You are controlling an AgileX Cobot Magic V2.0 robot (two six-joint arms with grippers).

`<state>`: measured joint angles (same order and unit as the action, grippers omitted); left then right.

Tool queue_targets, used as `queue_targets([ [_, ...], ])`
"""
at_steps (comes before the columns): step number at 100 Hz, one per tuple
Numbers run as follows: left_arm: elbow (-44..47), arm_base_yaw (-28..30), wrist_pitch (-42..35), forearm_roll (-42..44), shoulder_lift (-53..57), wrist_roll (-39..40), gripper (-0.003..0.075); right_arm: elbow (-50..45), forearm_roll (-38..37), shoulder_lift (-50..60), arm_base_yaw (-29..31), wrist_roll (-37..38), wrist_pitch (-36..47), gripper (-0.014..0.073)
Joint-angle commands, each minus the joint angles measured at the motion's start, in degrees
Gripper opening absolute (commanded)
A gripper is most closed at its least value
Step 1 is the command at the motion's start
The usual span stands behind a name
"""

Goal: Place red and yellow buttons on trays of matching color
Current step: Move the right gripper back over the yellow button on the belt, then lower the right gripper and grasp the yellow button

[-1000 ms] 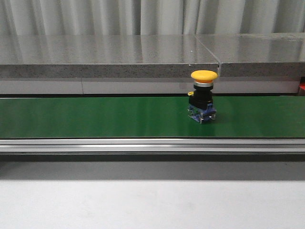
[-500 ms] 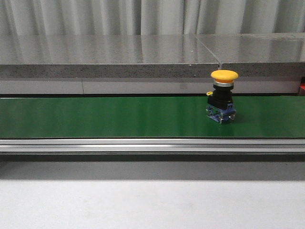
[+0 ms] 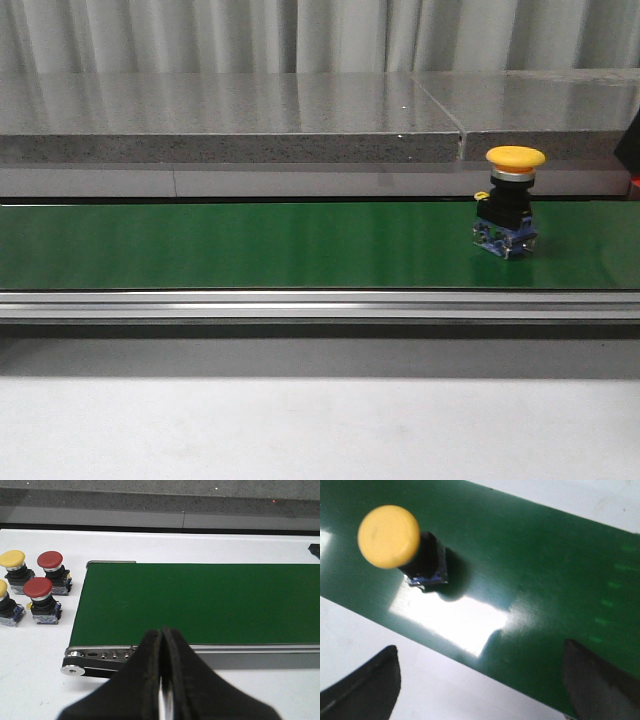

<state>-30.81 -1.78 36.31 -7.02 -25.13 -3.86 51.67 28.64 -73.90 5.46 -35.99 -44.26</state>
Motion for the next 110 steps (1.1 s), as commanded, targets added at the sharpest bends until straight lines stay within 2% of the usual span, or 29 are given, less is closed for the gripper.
queue_targets([
  [1, -1.6, -0.4, -4.2, -0.8, -0.3, 0.1, -0.0019, 1.2, 0.9, 0.4, -1.6, -0.8, 3.7, 0.0643],
  [17, -1.6, -0.4, -4.2, -0.8, -0.3, 0.1, -0.0019, 1.2, 0.9, -2.6, -4.1, -0.8, 6.0, 0.0643],
  [44, -1.6, -0.4, -4.2, -0.8, -0.3, 0.1, -0.0019, 1.2, 0.9, -6.6, -8.2, -0.8, 14.5, 0.0643],
  [71, -1.6, -0.4, -4.2, -0.8, -0.3, 0.1, -0.0019, 1.2, 0.9, -8.6, -8.7, -0.8, 18.8, 0.0619],
  [85, -1.6, -0.4, -4.2, -0.8, -0.3, 0.1, -0.0019, 1.2, 0.9, -8.6, -8.7, -0.8, 20.6, 0.0477],
  [110, -1.6, -0.4, -4.2, -0.8, -0.3, 0.1, -0.0019, 1.2, 0.9, -8.4, -8.7, -0.8, 19.0, 0.0122],
])
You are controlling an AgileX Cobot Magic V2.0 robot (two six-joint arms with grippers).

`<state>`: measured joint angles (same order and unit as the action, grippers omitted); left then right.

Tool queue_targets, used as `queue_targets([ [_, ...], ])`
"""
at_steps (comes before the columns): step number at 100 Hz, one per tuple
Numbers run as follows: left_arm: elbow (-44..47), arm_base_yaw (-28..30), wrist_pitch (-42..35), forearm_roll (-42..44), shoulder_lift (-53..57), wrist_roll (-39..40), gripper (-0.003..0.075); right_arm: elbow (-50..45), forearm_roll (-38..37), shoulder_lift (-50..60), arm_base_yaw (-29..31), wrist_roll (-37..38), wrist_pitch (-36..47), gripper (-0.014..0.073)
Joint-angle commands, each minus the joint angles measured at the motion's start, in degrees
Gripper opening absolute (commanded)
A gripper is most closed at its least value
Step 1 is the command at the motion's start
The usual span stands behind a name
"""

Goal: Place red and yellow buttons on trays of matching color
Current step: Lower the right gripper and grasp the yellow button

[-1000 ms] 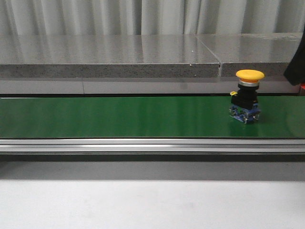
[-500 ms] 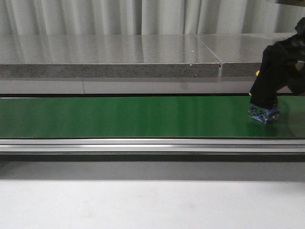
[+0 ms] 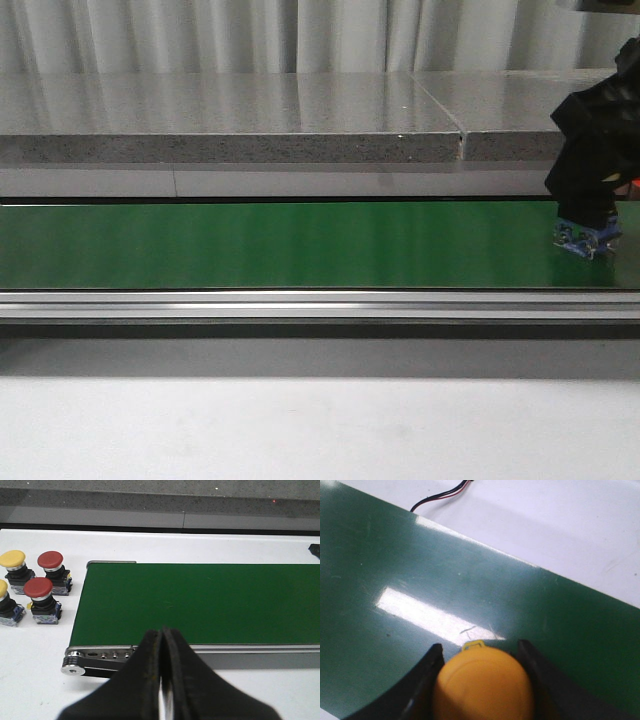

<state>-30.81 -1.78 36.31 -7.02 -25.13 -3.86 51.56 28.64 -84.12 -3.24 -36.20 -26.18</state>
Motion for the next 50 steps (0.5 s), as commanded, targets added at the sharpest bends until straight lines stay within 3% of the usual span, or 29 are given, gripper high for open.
queue_targets([
  [1, -1.6, -0.4, -4.2, -0.8, -0.3, 0.1, -0.0019, 1.3, 0.9, 1.9, 0.0, -0.6, 0.7, 0.0109],
  [24, -1.6, -0.4, -4.2, -0.8, -0.3, 0.1, -0.0019, 1.3, 0.9, 6.8, 4.1, 2.6, -2.6, 0.0073],
  [50, -1.6, -0.4, -4.2, -0.8, -0.3, 0.1, -0.0019, 1.3, 0.8, 16.9, 20.9, 4.0, -10.8, 0.0073],
])
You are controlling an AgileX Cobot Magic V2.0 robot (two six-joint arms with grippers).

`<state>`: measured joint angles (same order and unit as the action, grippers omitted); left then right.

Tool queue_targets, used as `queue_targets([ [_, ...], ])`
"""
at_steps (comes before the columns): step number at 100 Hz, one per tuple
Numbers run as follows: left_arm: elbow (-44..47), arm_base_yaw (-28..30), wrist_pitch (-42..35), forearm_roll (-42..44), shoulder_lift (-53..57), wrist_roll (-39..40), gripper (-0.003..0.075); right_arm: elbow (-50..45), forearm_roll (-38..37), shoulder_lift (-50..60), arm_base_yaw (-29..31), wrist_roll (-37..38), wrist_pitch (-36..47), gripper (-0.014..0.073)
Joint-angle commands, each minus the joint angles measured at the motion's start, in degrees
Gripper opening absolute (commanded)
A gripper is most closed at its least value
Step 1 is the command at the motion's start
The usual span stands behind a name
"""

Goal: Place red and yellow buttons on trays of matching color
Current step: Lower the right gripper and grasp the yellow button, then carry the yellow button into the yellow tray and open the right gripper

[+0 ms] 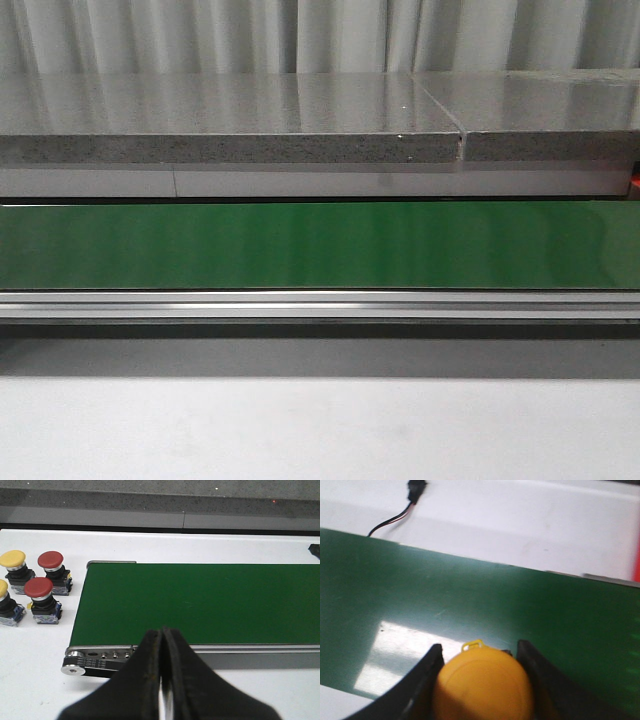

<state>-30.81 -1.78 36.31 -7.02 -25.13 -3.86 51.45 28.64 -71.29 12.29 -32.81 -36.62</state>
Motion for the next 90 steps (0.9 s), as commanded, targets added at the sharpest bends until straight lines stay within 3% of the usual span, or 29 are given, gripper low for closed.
queue_targets([
  [1, -1.6, -0.4, -4.2, -0.8, -0.3, 0.1, -0.0019, 1.4, 0.8, 4.5, 5.9, 0.8, -0.4, 0.0073],
  [19, -1.6, -0.4, -4.2, -0.8, -0.3, 0.1, -0.0019, 1.4, 0.8, 7.5, 19.0, 4.8, 1.4, 0.0073],
  [35, -1.6, -0.4, -4.2, -0.8, -0.3, 0.1, -0.0019, 1.4, 0.8, 5.8, 25.5, 6.7, 8.4, 0.0073],
  [63, -1.6, -0.4, -4.2, -0.8, -0.3, 0.1, -0.0019, 1.4, 1.5, -1.3, 33.7, 8.4, 17.9, 0.0073],
  [90, -1.6, -0.4, -4.2, -0.8, -0.3, 0.1, -0.0019, 4.1, 3.3, -12.5, 36.1, 8.3, 17.2, 0.0073],
])
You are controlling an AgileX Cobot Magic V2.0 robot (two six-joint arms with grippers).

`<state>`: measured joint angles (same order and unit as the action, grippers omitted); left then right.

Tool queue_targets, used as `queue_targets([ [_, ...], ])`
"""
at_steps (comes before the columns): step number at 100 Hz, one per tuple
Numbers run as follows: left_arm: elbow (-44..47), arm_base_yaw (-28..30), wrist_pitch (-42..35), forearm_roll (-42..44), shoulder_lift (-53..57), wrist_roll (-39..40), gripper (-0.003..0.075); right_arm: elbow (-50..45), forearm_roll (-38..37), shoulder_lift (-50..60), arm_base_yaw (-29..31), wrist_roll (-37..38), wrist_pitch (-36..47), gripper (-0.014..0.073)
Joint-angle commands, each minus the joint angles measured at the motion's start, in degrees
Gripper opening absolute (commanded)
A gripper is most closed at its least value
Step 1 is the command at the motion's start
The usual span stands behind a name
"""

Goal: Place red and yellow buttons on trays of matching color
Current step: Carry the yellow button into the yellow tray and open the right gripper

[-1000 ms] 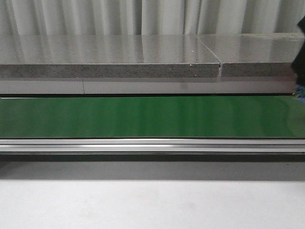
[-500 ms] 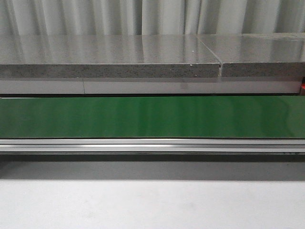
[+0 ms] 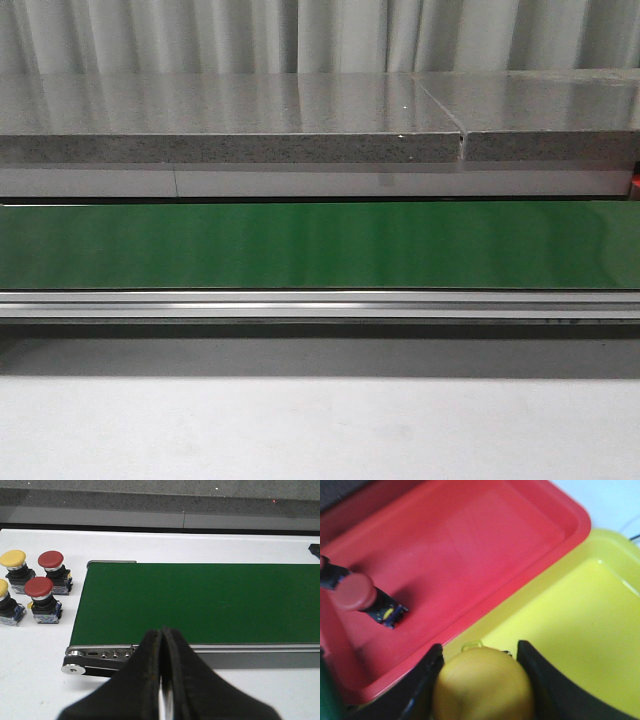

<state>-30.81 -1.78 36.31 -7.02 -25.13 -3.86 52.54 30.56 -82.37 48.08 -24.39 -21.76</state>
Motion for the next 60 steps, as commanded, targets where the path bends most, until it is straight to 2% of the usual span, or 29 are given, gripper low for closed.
queue_targets([
  [1, -1.6, -0.4, -4.2, -0.8, -0.3, 0.1, -0.0019, 3.2, 1.4, -1.7, 0.3, -0.1, 2.2, 0.0073],
  [17, -1.6, -0.4, -4.2, -0.8, -0.3, 0.1, -0.0019, 6.3, 1.0, -7.4, 0.3, -1.4, 0.0, 0.0073],
  [60, -1.6, -0.4, -4.2, -0.8, -0.3, 0.1, -0.0019, 6.7, 0.9, -14.6, 0.3, -4.1, 1.6, 0.0073],
])
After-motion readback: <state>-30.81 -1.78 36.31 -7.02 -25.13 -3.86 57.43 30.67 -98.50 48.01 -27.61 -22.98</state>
